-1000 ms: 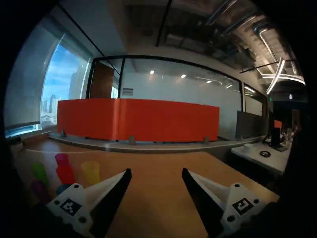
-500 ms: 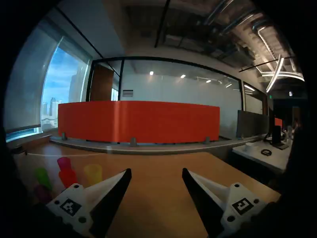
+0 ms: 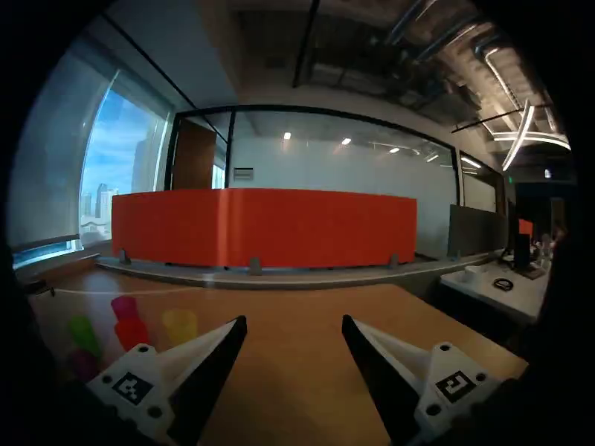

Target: Pour water

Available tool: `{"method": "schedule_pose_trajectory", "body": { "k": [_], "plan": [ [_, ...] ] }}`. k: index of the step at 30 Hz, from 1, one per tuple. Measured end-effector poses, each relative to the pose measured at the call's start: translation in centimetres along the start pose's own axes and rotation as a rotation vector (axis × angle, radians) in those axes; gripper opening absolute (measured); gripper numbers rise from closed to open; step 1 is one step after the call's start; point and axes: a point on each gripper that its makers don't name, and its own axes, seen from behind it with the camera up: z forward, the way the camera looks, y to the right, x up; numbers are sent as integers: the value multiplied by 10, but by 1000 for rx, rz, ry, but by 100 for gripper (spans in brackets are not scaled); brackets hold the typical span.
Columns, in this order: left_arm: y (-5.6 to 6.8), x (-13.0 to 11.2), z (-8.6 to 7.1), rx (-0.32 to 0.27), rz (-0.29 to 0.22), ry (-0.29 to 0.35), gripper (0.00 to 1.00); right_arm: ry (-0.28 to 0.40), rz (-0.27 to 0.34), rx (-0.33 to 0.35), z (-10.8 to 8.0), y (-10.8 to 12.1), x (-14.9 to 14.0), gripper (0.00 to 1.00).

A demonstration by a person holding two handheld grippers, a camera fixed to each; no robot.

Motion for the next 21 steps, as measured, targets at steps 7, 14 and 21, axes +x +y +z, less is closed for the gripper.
{"method": "schedule_pose_trajectory", "body": {
  "k": [7,14,21],
  "plan": [
    [1,0,-1,-5,1,0,100,6,-3,0,-2,1,2,99],
    [2,0,-2,-7,2,0,100,7,-5,0,-3,3,3,99],
    [2,-1,-2,-7,3,-2,100,11,-2,5,-3,2,4,99]
  ]
}}
